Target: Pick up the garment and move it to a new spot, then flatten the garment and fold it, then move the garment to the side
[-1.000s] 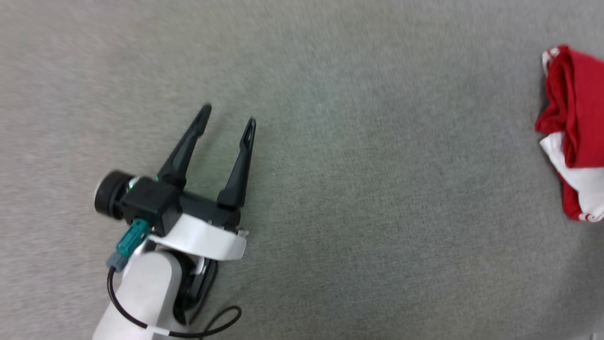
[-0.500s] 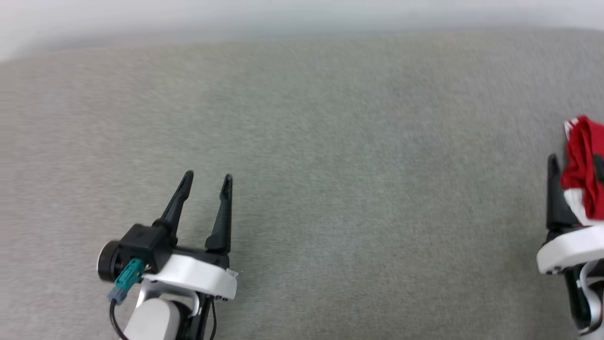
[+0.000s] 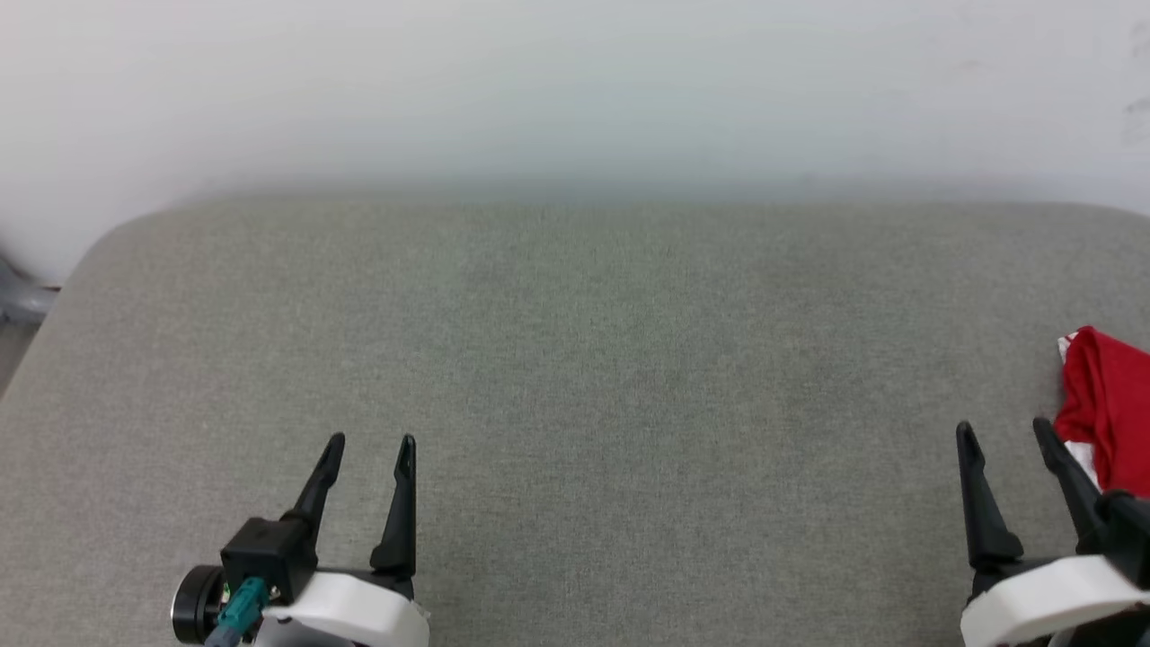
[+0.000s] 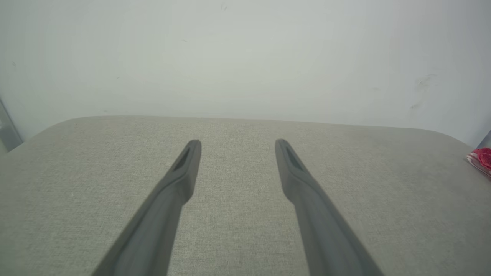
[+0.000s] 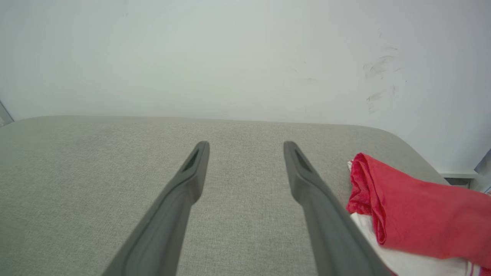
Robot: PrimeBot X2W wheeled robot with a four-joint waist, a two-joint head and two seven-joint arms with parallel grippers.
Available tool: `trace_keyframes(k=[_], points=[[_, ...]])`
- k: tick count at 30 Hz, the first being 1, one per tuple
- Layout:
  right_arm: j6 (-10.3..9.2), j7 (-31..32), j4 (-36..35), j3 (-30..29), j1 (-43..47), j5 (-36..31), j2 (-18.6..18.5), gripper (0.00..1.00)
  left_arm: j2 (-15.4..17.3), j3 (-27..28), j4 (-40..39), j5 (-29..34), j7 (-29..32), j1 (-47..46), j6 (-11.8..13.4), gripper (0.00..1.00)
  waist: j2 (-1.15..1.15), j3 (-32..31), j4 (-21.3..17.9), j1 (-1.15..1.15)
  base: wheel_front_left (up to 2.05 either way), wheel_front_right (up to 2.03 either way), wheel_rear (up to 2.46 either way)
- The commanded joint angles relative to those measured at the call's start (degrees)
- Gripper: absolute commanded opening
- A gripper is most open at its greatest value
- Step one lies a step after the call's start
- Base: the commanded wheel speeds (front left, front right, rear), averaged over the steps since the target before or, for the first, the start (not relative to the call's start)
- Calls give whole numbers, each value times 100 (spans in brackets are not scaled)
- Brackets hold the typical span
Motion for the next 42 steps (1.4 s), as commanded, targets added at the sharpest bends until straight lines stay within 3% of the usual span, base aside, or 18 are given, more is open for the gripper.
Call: trace_keyframes(k=[1, 9, 25, 26, 30, 42], points=[[-7, 59, -150, 26, 213, 62, 47, 100, 16, -19, 32, 41, -13, 141, 9, 100, 0, -218, -37, 1, 0, 0, 0], [-6, 226, -486, 131, 632, 157, 112, 100, 23, -53, 47, -5, -13, 361, 30, 100, 0, -339, -165, 1, 0, 0, 0], [-6, 159, -366, 176, 493, 316, 113, 100, 25, -109, 164, -49, -14, 207, 37, 100, 0, -365, -147, 1, 0, 0, 0], [-1, 186, -369, 173, 539, 296, 91, 0, 16, -113, 158, -22, 0, 254, 15, 0, 0, -366, -146, 1, 0, 0, 0], [-1, 180, -258, 193, 552, 381, 92, 0, -10, -104, 233, -107, 22, 288, -3, 0, 0, -365, -144, 1, 0, 0, 0], [-2, 245, 103, 223, 295, 1808, 56, 0, -117, 188, 336, -1338, 367, 145, -150, 0, 0, -353, -146, 1, 0, 0, 0]])
